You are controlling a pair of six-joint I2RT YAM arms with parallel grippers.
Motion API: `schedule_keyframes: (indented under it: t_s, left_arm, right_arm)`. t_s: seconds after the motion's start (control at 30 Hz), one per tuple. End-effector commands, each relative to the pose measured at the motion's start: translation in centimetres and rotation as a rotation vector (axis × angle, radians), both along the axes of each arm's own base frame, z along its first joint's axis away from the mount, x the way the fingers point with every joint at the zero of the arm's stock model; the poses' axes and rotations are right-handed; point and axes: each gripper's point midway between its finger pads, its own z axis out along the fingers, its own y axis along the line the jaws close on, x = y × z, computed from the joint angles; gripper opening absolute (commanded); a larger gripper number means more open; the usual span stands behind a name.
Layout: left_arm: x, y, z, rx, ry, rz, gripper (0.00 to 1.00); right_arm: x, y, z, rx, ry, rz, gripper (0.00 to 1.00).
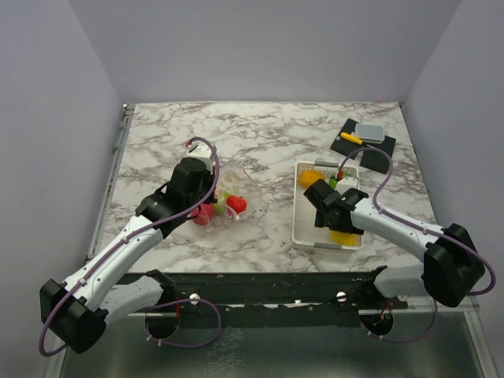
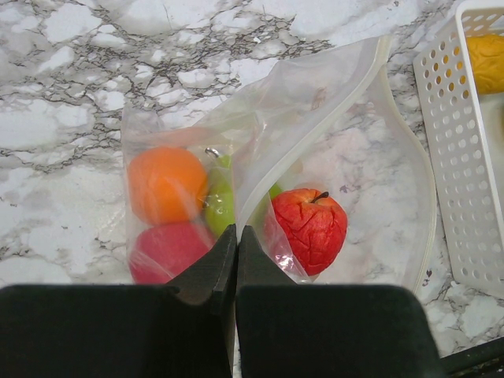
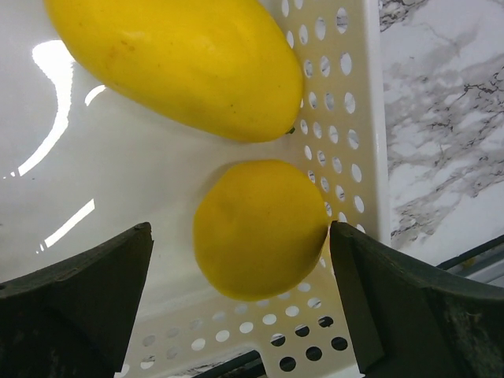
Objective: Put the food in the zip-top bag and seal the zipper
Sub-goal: Pick up the fake fruit from the bin.
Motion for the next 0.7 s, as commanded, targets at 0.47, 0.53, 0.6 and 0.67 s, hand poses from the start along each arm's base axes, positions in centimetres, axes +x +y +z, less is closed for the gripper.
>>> schedule_keyframes:
  t_s: [0.47, 0.53, 0.6, 0.67]
  left_arm:
    - [-0.2, -0.1, -0.4, -0.001, 0.009, -0.015, 0.0]
    - [-0.2, -0.1, -0.4, -0.002, 0.01, -0.017, 0.0]
    - [-0.2, -0.1, -0.4, -0.003, 0.009, -0.016, 0.0]
    - [-0.2, -0.1, -0.3, -0.003, 0.009, -0.016, 0.0]
  right_arm:
    - [-0.1, 1.0, -3.1, 0.043, 0.063, -0.026, 0.91]
    - [-0.1, 1.2, -3.2, 0.054, 0.066, -0.021, 0.87]
    - [-0.2, 1.3, -3.4, 0.063, 0.071, -0.015, 0.83]
    - [-0.2, 1.5, -3.5, 0.075, 0.075, -0.01, 0.79]
